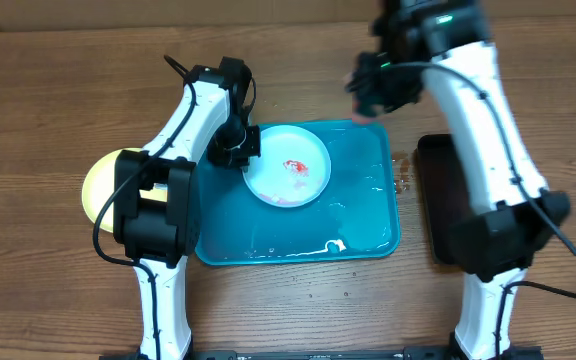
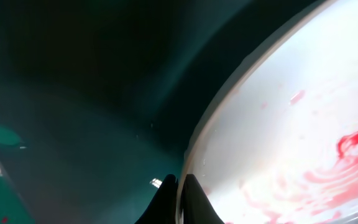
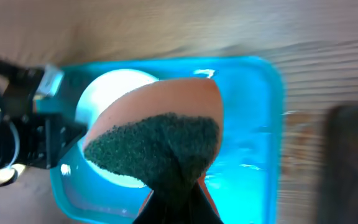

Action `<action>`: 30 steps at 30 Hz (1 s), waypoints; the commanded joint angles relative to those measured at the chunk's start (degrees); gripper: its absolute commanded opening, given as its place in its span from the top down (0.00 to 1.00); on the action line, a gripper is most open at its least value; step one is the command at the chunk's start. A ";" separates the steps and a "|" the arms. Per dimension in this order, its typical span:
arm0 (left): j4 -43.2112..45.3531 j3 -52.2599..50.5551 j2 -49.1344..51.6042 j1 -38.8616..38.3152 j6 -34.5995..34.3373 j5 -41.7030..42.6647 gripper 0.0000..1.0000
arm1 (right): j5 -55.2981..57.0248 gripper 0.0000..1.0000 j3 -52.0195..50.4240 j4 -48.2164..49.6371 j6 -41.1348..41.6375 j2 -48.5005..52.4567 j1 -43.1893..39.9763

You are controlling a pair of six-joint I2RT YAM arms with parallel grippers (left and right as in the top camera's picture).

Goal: Clean dirty plates on tray and stack at the side
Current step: 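Scrub the white plate with the sponge in the right gripper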

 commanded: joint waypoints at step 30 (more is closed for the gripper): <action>12.70 -14.84 -1.51 -0.83 0.11 1.55 0.96 | -4.15 0.96 -37.73 35.17 16.96 7.96 8.15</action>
